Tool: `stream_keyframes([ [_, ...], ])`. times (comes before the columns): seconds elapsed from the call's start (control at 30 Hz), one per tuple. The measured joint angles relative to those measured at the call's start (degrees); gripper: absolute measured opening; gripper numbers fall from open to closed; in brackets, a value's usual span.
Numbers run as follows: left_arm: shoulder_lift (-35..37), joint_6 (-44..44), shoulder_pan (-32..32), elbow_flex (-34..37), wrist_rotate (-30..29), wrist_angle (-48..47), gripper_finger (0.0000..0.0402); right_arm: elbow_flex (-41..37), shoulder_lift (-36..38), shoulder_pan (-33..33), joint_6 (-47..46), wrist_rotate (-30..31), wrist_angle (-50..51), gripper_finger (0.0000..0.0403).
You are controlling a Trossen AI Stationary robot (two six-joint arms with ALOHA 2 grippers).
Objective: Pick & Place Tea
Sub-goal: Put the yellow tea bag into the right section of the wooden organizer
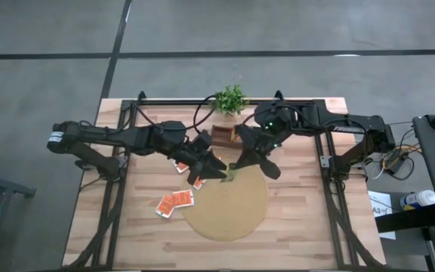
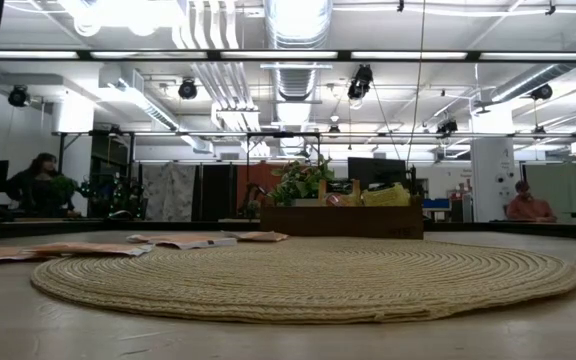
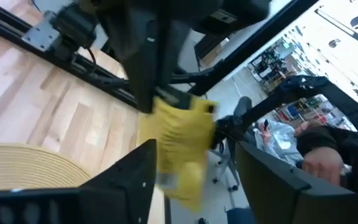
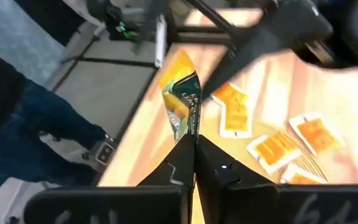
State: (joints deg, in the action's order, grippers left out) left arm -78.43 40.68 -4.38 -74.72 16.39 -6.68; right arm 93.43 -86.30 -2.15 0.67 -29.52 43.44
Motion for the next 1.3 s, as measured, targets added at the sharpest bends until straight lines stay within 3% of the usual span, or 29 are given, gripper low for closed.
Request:
stream_keyframes([
  [0.23, 0.44, 0.06, 0.28, 0.0, 4.04, -5.27, 0.0226, 0.0, 0.04, -1.4, 0.26, 7.16, 7.93, 0.0008],
  [0.4, 1.6, -1.34, 0.27, 0.0, 2.5, -13.8, 0.0226, -0.22, 0.04, -2.76, 0.43, 9.25, 11.62, 0.0008],
  [0.7, 5.38, -7.5, 0.26, 0.0, 0.02, -15.4, 0.0226, -3.24, -0.01, -7.04, 1.08, 16.87, 17.79, 0.0008],
  [1.03, 9.34, -11.76, 0.22, 0.0, -3.13, -17.12, 0.0226, -13.01, -0.04, -14.28, 3.89, 26.65, 17.88, 0.0008],
  [1.3, 10.12, -11.87, 0.22, 0.05, -5.53, -17.92, 0.0226, -19.16, -0.07, -19.08, 6.99, 28.2, 13.74, 0.0008],
])
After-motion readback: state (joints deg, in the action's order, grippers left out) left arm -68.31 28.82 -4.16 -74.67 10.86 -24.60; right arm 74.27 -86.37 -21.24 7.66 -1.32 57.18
